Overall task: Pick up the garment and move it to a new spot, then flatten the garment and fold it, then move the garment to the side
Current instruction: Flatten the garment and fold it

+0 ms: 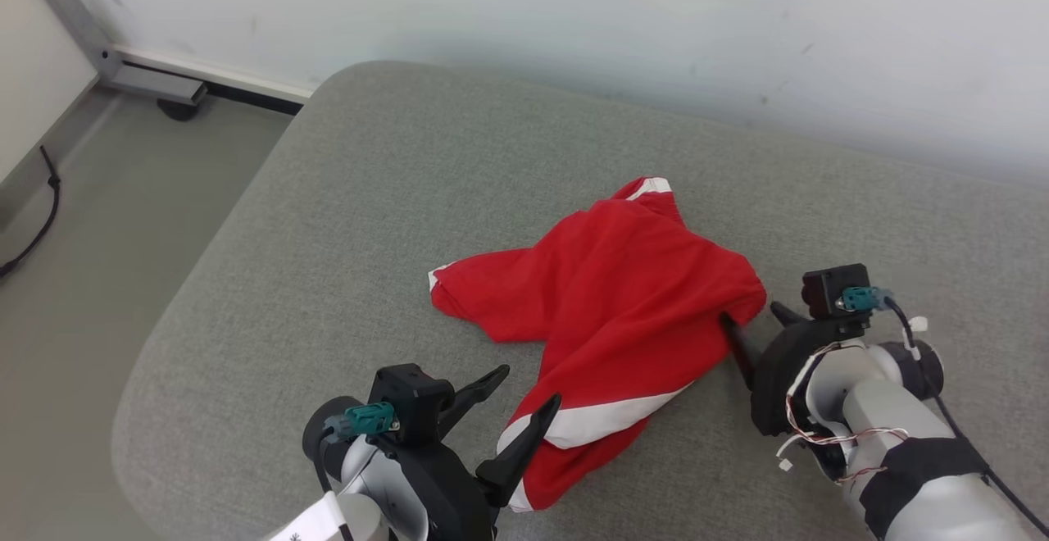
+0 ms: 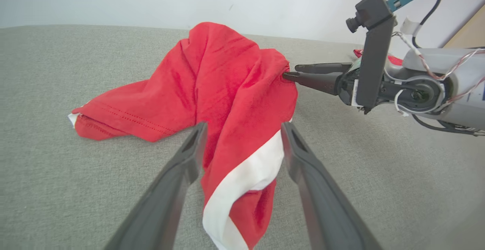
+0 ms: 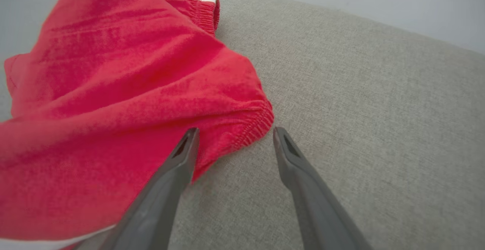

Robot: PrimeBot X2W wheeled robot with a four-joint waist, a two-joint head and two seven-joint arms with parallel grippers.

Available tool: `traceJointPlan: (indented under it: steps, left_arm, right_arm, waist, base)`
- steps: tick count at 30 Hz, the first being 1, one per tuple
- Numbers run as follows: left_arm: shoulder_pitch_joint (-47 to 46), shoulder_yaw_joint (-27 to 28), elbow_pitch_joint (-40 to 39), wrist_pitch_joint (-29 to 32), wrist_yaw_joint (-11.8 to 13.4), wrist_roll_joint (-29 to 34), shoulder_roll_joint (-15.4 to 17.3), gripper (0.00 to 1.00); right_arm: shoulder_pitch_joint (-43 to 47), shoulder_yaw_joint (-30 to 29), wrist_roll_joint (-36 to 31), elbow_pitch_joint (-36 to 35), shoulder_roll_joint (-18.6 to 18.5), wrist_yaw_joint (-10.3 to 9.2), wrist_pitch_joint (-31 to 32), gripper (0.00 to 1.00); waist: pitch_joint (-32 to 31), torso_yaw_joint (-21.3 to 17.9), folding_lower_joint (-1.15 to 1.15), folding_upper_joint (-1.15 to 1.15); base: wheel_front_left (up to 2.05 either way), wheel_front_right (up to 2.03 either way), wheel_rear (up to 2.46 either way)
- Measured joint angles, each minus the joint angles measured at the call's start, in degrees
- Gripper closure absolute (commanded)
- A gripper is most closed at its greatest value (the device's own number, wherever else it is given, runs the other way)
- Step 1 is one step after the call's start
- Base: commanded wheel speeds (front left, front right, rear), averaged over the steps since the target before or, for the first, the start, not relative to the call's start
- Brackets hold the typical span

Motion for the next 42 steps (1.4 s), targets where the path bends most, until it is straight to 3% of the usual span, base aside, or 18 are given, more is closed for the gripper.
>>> traceJointPlan:
  steps: [7,8,9,10,19,31,42]
  left_arm:
    - [-0.08,0.22,-0.05,-0.93,0.00,0.02,-0.98,0.00]
    - [-0.12,0.22,-0.03,-0.94,0.00,0.02,-1.23,0.00]
    - [-0.13,0.21,0.02,-0.96,-0.02,0.02,-1.40,0.00]
    - [-0.12,0.23,0.14,-1.13,-0.02,0.02,-1.43,0.00]
    - [-0.04,1.40,1.97,-2.55,0.01,-0.02,-0.79,0.00]
    - [2.44,1.34,3.19,-3.46,0.25,-0.10,-0.07,0.00]
    - [4.66,0.36,3.92,-3.89,0.32,-0.14,-0.24,0.00]
  right_arm:
    - [-2.46,-0.57,0.56,4.49,0.20,0.00,2.83,0.00]
    - [-2.76,-0.56,0.56,5.11,0.16,0.00,3.23,0.35]
    - [-3.12,-0.57,0.57,5.66,0.16,0.00,3.42,0.78]
    - [-3.42,-0.60,0.64,5.94,0.16,0.00,3.46,1.00]
    - [-4.79,-0.90,1.57,8.22,0.40,0.43,2.46,1.00]
    - [-3.82,-3.32,3.11,6.02,-3.21,0.71,-6.24,1.00]
    - [7.58,-5.44,5.68,0.26,-4.69,0.93,-13.62,1.00]
  waist:
    - [1.32,0.93,-0.01,0.00]
    - [1.52,1.12,-0.01,0.00]
    - [1.71,1.31,-0.01,0.00]
    - [1.89,1.50,-0.01,0.00]
    - [2.04,1.53,-0.01,0.00]
    - [0.44,-2.74,0.00,0.00]
    - [-1.24,-7.68,-0.01,0.00]
  base:
    - [0.00,0.00,0.00]
    - [0.00,0.00,0.00]
    - [0.00,0.00,0.00]
    - [0.00,0.00,0.00]
    - [0.00,0.00,0.00]
    - [0.00,0.00,0.00]
    - [0.00,0.00,0.00]
